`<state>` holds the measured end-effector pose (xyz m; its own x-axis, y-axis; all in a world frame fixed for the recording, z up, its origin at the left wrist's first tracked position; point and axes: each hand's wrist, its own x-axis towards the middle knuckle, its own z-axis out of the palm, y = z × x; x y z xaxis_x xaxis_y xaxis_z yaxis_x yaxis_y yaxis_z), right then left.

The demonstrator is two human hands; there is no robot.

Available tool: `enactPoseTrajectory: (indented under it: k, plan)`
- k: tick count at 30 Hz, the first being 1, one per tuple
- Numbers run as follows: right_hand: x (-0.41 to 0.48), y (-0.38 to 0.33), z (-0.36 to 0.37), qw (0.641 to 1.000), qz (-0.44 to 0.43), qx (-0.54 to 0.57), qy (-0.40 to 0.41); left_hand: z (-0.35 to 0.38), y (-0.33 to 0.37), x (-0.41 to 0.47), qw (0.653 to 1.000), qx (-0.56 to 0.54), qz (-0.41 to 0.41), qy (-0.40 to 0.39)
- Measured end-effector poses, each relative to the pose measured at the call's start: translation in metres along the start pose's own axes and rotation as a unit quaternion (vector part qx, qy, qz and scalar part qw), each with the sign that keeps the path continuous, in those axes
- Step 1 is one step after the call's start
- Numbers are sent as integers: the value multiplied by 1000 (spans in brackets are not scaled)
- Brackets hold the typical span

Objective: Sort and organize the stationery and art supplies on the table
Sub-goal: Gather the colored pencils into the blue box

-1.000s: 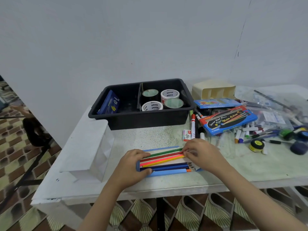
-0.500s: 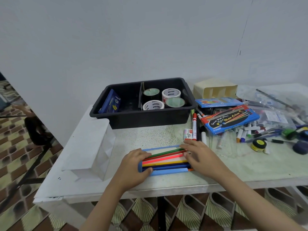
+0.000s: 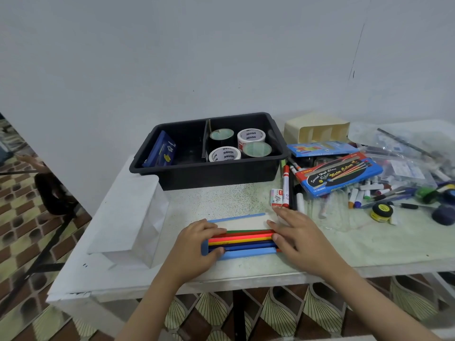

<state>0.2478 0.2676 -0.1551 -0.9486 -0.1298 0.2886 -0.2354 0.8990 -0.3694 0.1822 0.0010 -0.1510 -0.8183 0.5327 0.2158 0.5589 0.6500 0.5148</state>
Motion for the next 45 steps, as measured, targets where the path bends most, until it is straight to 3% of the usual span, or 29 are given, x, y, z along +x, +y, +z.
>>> enactPoseTrajectory:
  k: [5,9,22,28,35,45]
  plan:
    - [-6,3,6,995,-19,-103,-1,6,-2,-2,999,39,7,21]
    - [-6,4,5,992,-12,-123,-13,12,4,-6,997,62,30,29]
    - [1,1,-7,999,-1,-6,-33,16,21,8,993,60,56,79]
    - [-9,16,-26,995,-7,85,56,32,47,37,993,44,54,99]
    - [-30,76,-77,980,2,65,186,70,107,90,990,-20,94,106]
    - [-54,216,-173,977,100,-44,185,135,200,184,994,-18,88,59]
